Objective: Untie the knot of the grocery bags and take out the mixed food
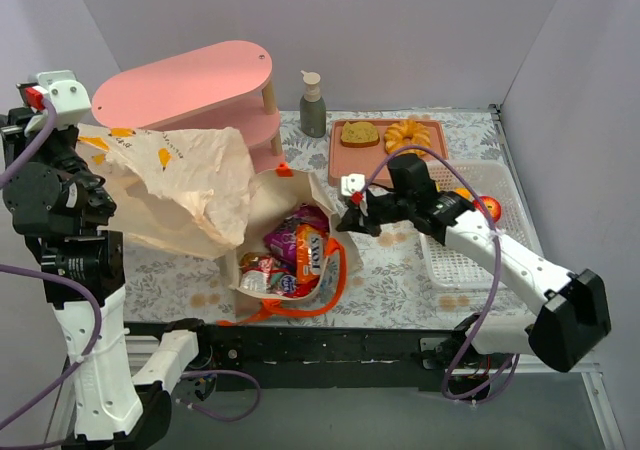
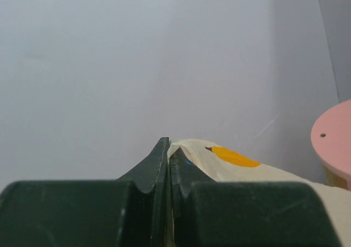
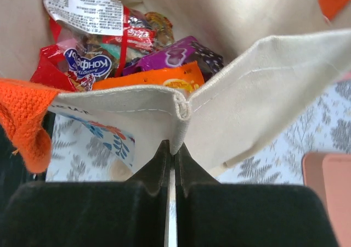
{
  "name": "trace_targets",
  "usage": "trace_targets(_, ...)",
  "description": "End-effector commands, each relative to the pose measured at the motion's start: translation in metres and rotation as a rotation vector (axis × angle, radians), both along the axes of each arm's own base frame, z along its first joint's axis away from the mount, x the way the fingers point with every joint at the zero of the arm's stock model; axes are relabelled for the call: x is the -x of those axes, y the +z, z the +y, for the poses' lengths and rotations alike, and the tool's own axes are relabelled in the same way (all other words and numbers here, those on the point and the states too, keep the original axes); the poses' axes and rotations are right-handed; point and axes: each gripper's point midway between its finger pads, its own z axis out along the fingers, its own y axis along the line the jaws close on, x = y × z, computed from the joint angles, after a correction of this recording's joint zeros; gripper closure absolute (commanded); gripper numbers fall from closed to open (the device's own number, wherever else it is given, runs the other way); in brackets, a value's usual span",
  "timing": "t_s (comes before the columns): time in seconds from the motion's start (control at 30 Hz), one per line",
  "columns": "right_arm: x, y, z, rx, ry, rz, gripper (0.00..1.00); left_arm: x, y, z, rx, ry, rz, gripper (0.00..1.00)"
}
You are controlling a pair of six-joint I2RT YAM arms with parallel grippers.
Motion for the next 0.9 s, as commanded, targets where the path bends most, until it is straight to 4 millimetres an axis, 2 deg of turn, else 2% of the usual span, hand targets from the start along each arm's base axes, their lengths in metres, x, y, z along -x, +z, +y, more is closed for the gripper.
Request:
trace_targets(0.0,0.034,-0.016,-0.040,0.067,0.110,-0.002,0.99,0.014,-0.021,0.010,-0.035,0.091,0.103,1.00)
trace_targets(0.13,0.043,-0.012,-0.046,0.068,0.119,0.011,0.99,0.010,-0.049,0.011,-0.002,0.089,0.180,1.00)
trace_targets(0.23,0.040,-0.018,-0.053,0.101,0.091,0.029,0.99,0.018,-0.047,0.013,-0.010,0.116,0.169,1.00)
trace_targets(0.27,0.040,-0.020,-0.056,0.108,0.084,0.041,0.99,0.021,-0.043,0.014,-0.013,0.126,0.157,1.00)
trace_targets(0.33,0.042,-0.028,-0.065,0.123,0.069,0.077,0.99,0.038,-0.019,0.019,-0.024,0.183,0.071,1.00)
trace_targets(0.37,0.044,-0.029,-0.067,0.121,0.074,0.076,0.99,0.047,-0.006,0.022,-0.032,0.220,0.020,1.00)
trace_targets(0.4,0.045,-0.031,-0.069,0.122,0.077,0.080,0.99,0.062,0.016,0.023,-0.068,0.262,-0.055,1.00)
trace_targets(0.47,0.049,-0.033,-0.073,0.119,0.077,0.086,0.99,0.080,0.039,0.023,-0.089,0.285,-0.121,1.00)
trace_targets(0.53,0.049,-0.029,-0.074,0.107,0.076,0.080,0.99,0.076,0.038,0.024,-0.086,0.289,-0.067,1.00)
trace_targets(0.67,0.045,-0.016,-0.071,0.074,0.059,0.079,0.99,0.072,0.013,0.026,-0.080,0.296,0.054,1.00)
trace_targets(0.7,0.043,-0.014,-0.071,0.069,0.052,0.081,0.99,0.063,-0.007,0.027,-0.085,0.296,0.146,1.00)
trace_targets(0.77,0.038,-0.007,-0.068,0.053,0.041,0.071,0.99,0.059,-0.031,0.030,-0.088,0.322,0.257,1.00)
trace_targets(0.8,0.035,-0.004,-0.068,0.046,0.032,0.067,0.99,0.050,-0.055,0.030,-0.096,0.314,0.375,0.94)
trace_targets(0.83,0.033,-0.001,-0.067,0.043,0.028,0.065,0.99,0.046,-0.066,0.029,-0.097,0.299,0.430,0.83)
trace_targets(0.87,0.032,0.001,-0.067,0.040,0.026,0.062,0.99,0.041,-0.075,0.028,-0.090,0.277,0.457,0.64)
